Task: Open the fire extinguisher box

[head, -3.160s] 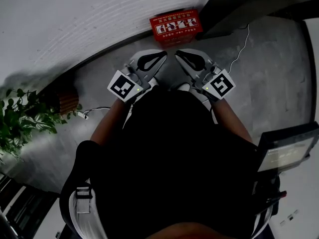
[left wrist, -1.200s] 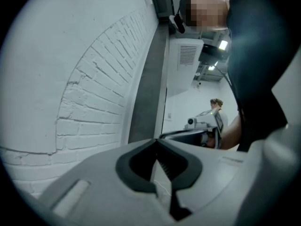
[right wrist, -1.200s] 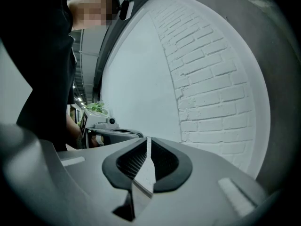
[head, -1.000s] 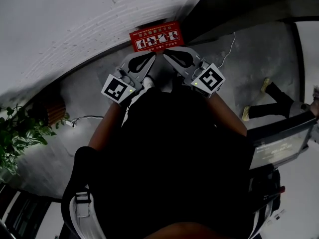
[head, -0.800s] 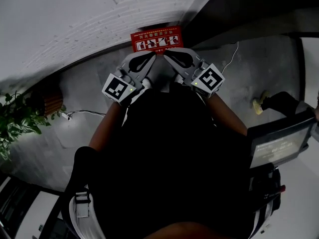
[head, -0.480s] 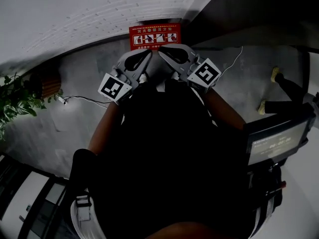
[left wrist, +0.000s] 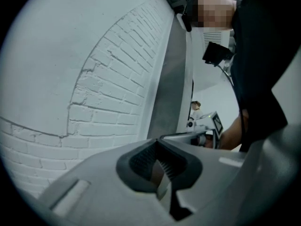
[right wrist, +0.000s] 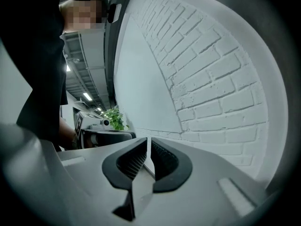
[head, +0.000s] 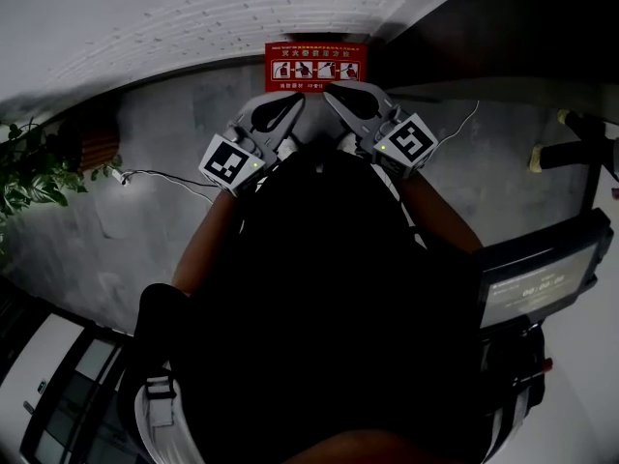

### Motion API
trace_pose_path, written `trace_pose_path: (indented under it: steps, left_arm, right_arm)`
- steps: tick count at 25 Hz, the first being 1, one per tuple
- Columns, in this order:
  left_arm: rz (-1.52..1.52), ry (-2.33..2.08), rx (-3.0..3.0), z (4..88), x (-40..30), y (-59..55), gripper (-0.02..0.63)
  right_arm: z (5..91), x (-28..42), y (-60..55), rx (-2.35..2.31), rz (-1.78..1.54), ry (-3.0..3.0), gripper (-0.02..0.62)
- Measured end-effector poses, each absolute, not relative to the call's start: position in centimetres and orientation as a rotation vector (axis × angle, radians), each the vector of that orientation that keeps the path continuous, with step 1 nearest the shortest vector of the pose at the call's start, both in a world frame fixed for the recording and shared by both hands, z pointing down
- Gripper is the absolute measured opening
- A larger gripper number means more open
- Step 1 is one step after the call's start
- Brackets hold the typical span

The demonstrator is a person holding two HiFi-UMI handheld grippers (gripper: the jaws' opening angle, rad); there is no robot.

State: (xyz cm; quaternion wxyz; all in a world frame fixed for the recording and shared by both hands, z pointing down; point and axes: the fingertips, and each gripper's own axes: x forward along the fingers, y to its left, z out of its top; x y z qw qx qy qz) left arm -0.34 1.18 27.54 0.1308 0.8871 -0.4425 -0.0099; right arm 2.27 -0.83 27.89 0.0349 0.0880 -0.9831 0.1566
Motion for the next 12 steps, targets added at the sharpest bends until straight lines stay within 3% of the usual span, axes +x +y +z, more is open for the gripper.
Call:
trace_pose_path:
  steps: [12]
  left_arm:
    - [0.013, -1.171, 2.552, 33.4, -1.6, -1.7, 0.002]
  right_arm:
    - [32.7, 1.3, -4.3, 0.437, 0.568, -2.912, 0.021]
